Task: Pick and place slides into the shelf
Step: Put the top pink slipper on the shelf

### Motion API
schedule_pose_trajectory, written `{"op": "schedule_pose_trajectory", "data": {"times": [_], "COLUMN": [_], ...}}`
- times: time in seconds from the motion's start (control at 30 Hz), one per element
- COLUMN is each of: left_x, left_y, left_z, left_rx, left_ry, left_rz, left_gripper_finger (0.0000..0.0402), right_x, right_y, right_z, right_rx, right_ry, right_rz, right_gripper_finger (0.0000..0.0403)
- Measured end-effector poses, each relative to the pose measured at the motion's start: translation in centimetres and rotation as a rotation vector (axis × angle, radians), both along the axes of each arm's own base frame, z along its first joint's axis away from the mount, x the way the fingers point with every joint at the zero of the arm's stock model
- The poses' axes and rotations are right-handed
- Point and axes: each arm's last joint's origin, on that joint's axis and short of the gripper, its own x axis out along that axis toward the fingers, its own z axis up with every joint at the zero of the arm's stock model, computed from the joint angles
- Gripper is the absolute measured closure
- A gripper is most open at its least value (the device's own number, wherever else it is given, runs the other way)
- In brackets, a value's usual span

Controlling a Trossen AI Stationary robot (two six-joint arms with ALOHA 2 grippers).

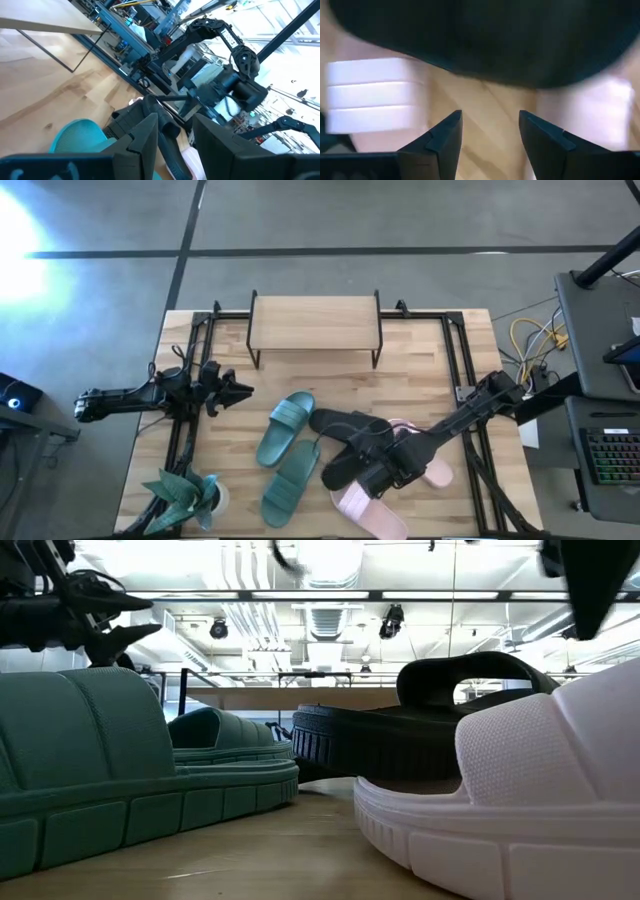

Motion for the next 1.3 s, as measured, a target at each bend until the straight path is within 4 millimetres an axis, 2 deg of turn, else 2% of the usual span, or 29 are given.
{"op": "schedule_pose_trajectory", "data": {"times": [0.1,0.27,0.4,0.43,0.57,0.7,0.9,1.13,1.2,1.3], "left_x": [0.0,0.0,0.0,0.0,0.0,0.0,0.0,0.0,0.0,0.0], "left_y": [0.0,0.0,0.0,0.0,0.0,0.0,0.0,0.0,0.0,0.0], "left_z": [0.0,-0.1,-0.1,-0.1,-0.1,-0.1,-0.1,-0.1,-0.1,-0.1], "left_rx": [-0.024,-0.024,-0.024,-0.024,-0.024,-0.024,-0.025,-0.025,-0.025,-0.025], "left_ry": [0.003,0.006,0.008,0.01,0.01,0.01,0.01,0.01,0.011,0.01], "left_rz": [-0.009,-0.013,-0.013,-0.013,-0.013,-0.014,-0.013,-0.012,-0.01,0.006], "left_gripper_finger": [0.0291,0.0291,0.0291,0.0291,0.0291,0.0291,0.0291,0.0291,0.0291,0.0291], "right_x": [-1.0,-3.3,-5.8,-6.2,-6.3,-6.0,-6.4,-7.3,-7.7,-8.3], "right_y": [0.7,3.1,5.4,5.9,6.2,5.4,3.1,1.4,1.3,1.7], "right_z": [0.3,0.7,0.7,0.7,0.1,0.1,-1.0,-3.7,-4.0,-3.5], "right_rx": [0.031,0.036,-0.012,-0.018,-0.043,-0.121,-0.269,-0.346,-0.35,-0.342], "right_ry": [0.026,-0.007,-0.138,-0.165,-0.179,-0.252,-0.125,-0.046,-0.02,0.002], "right_rz": [-0.114,-0.378,-0.68,-0.702,-0.714,-0.719,-0.774,-0.79,-0.758,-0.596], "right_gripper_finger": [0.0219,0.022,0.022,0.022,0.022,0.022,0.022,0.022,0.022,0.022]}}
